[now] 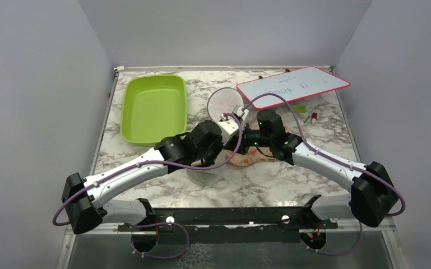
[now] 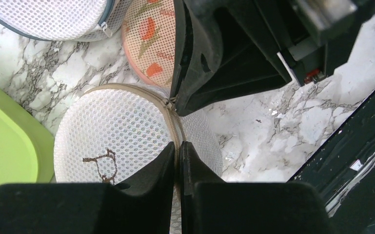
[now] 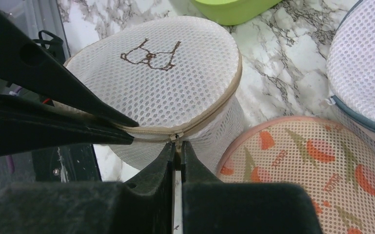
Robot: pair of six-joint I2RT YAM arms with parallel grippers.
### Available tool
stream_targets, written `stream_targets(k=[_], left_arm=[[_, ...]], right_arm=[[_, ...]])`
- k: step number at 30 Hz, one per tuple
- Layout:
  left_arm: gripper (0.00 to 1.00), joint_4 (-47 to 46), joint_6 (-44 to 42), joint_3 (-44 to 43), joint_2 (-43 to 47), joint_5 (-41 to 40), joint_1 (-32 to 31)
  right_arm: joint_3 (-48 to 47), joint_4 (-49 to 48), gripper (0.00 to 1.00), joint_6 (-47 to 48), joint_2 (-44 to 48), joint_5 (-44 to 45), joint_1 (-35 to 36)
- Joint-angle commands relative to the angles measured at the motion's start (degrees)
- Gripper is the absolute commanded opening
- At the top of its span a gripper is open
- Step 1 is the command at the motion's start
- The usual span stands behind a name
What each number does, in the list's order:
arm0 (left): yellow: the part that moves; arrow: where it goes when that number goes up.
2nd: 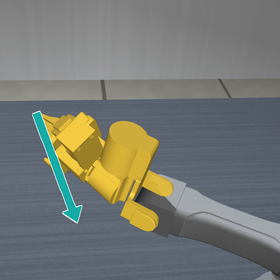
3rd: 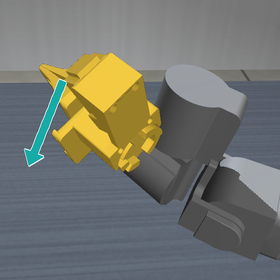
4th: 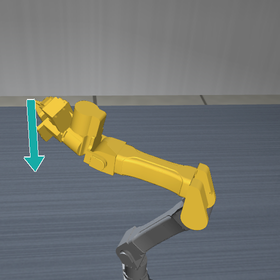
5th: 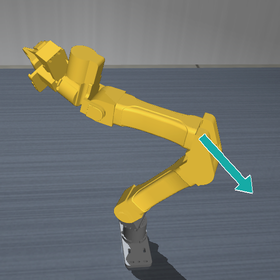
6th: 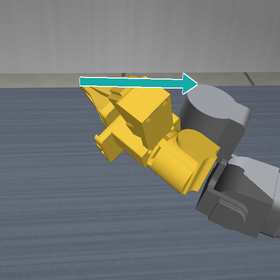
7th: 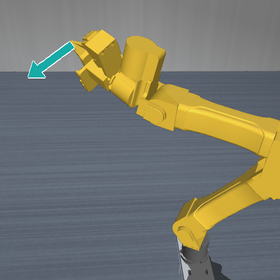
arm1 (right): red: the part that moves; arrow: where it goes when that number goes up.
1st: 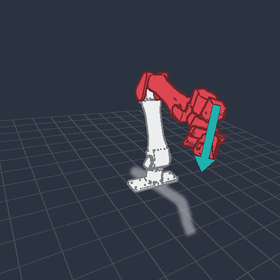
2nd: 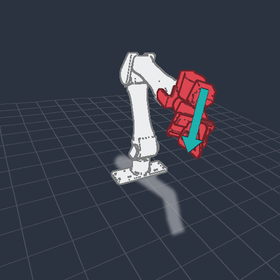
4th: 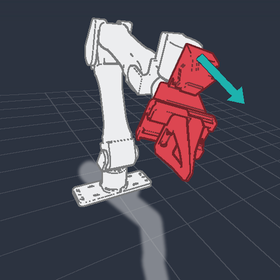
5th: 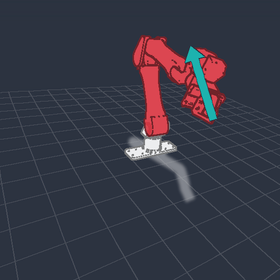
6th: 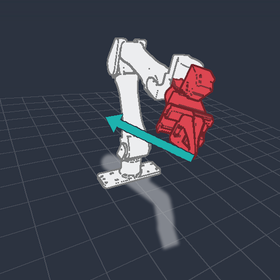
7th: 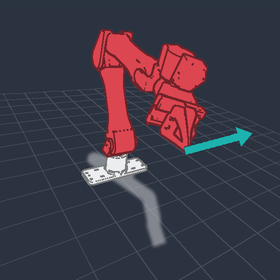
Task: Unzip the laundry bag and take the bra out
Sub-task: Unzip the laundry bag at the center of the board.
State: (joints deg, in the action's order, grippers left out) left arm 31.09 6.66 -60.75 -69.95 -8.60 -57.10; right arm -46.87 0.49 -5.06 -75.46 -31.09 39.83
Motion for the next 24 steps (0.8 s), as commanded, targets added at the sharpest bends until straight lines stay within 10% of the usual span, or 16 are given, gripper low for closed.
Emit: stream_targets(k=[1, 24], left_arm=[[0.00, 2.05, -3.06, -2.45, 2.20, 1.32, 0.06], [0.00, 3.14, -5.78, -7.73, 8.12, 5.90, 0.06]], right_arm=[[-2.12, 1.28, 0.01, -0.01, -1.08, 5.16, 0.16], [-7.92, 0.38, 0.01, 2.25, -8.60, 6.82, 0.16]])
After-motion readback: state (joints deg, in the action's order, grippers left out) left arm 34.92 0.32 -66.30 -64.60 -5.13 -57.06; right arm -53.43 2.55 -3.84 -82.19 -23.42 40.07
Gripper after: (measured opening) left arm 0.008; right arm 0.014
